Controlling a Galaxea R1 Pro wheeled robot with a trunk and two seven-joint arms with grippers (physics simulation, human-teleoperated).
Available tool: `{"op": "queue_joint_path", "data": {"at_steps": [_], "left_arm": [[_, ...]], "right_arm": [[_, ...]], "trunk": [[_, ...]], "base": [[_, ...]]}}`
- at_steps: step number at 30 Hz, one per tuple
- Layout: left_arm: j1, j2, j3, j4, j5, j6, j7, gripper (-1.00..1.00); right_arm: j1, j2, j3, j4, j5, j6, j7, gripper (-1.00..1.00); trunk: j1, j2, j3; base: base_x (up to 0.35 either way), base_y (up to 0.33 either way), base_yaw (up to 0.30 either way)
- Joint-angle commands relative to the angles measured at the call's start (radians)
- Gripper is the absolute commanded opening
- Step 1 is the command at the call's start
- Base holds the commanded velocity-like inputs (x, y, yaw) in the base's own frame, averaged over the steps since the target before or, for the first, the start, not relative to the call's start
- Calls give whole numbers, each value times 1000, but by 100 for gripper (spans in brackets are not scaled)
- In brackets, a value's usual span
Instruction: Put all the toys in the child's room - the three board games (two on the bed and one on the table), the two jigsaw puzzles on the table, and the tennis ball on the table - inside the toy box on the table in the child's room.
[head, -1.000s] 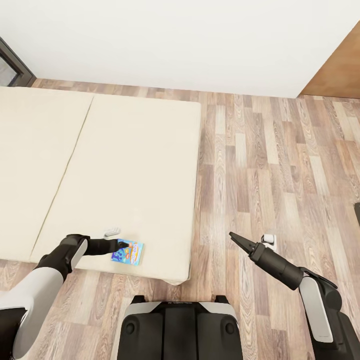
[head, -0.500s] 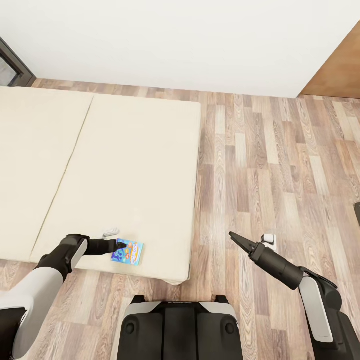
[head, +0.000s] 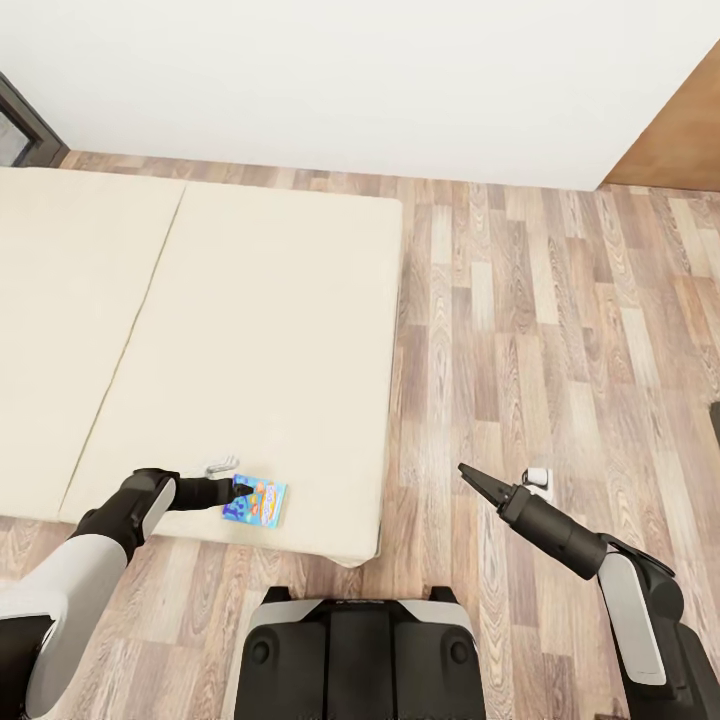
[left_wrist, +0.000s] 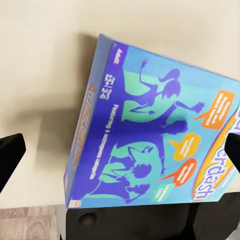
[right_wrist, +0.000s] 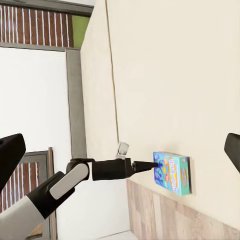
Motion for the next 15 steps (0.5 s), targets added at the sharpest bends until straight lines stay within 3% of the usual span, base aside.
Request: {"op": "queue_joint_path", "data": {"at_steps": [1, 15], "left_arm": [[0, 0, 3, -1, 8, 8, 0, 100], [0, -3, 3, 9, 6, -41, 0, 100]], "right_arm": [[0, 0, -1, 0, 0, 5, 3, 100], [0, 0, -1, -1, 0, 5, 4, 100]], "trunk": [[1, -2, -2], [1, -2, -5]], "base": [[0, 0, 0], [0, 0, 0]]}}
